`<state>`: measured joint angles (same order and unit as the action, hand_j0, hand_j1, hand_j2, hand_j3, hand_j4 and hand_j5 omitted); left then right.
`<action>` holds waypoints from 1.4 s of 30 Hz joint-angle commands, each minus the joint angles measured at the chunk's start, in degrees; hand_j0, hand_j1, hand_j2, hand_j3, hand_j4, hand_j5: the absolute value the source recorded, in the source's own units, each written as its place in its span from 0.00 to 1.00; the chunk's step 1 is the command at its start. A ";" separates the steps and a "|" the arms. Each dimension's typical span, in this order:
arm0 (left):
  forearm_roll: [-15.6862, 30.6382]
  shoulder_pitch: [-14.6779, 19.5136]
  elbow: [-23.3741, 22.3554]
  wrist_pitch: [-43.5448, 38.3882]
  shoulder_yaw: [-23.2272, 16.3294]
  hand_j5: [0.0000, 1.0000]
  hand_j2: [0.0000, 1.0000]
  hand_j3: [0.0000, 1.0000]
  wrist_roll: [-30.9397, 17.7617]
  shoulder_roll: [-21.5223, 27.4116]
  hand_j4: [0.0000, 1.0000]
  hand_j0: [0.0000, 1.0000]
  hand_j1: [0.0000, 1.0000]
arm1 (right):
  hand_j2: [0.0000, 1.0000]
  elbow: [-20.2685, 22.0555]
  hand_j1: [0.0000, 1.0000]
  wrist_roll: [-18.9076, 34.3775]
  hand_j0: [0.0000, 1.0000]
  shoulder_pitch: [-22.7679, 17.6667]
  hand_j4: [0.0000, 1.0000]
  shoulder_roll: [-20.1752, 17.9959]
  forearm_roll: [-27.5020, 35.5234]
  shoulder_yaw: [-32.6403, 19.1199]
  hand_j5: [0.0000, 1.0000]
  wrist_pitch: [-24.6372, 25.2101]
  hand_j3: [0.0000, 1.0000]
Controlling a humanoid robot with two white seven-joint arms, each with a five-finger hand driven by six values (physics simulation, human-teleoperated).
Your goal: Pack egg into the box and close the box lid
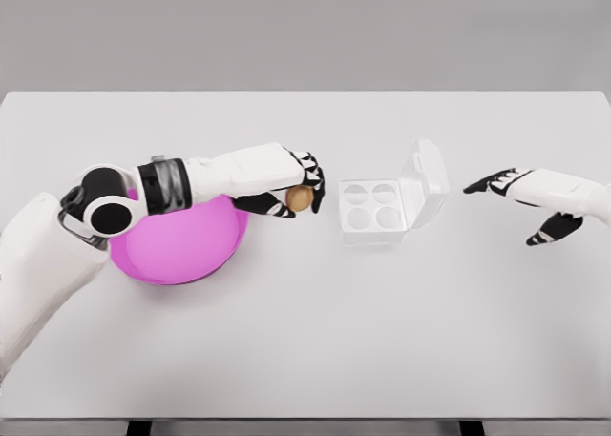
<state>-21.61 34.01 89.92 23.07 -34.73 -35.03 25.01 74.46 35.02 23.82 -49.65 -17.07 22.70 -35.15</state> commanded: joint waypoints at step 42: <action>-1.59 3.08 -15.12 -0.04 0.54 0.40 0.40 0.40 0.03 -14.46 0.40 0.40 0.40 | 1.00 -0.37 1.00 -0.02 1.00 0.00 1.00 0.25 0.37 -0.03 1.00 0.15 1.00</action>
<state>-23.54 37.09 75.69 23.14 -34.21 -35.03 11.34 74.05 35.02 23.82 -49.31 -17.06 22.70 -35.15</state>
